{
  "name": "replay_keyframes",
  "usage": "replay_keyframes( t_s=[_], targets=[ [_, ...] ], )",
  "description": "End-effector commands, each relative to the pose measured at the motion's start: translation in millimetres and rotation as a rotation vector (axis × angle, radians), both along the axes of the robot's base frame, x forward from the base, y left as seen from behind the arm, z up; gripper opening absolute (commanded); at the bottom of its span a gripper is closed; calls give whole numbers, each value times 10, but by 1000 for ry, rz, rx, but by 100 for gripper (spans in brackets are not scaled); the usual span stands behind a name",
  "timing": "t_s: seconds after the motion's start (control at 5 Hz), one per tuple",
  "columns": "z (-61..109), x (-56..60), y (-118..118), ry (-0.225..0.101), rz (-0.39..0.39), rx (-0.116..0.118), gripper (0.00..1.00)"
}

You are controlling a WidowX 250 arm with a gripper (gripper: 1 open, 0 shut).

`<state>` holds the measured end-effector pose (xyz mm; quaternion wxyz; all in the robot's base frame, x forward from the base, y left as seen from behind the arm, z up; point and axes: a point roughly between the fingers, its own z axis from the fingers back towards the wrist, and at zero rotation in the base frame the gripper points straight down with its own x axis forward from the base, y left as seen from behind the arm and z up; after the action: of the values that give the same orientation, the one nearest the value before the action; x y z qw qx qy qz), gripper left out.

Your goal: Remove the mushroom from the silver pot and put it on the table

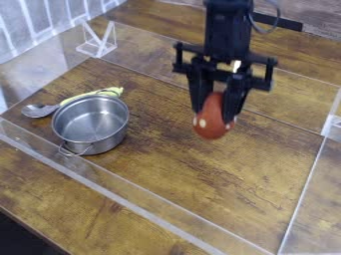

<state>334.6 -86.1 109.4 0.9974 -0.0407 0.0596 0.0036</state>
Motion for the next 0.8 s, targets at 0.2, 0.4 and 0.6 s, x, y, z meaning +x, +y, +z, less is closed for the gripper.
replay_keyframes(
  t_s=[0.2,0.4,0.6],
  targets=[
    [-15,133,-326,-70,-36,4,0],
    [-101,212,-343,-67,-23,14,0],
    [-178,292,-317,-60,-4,26,0]
  ],
)
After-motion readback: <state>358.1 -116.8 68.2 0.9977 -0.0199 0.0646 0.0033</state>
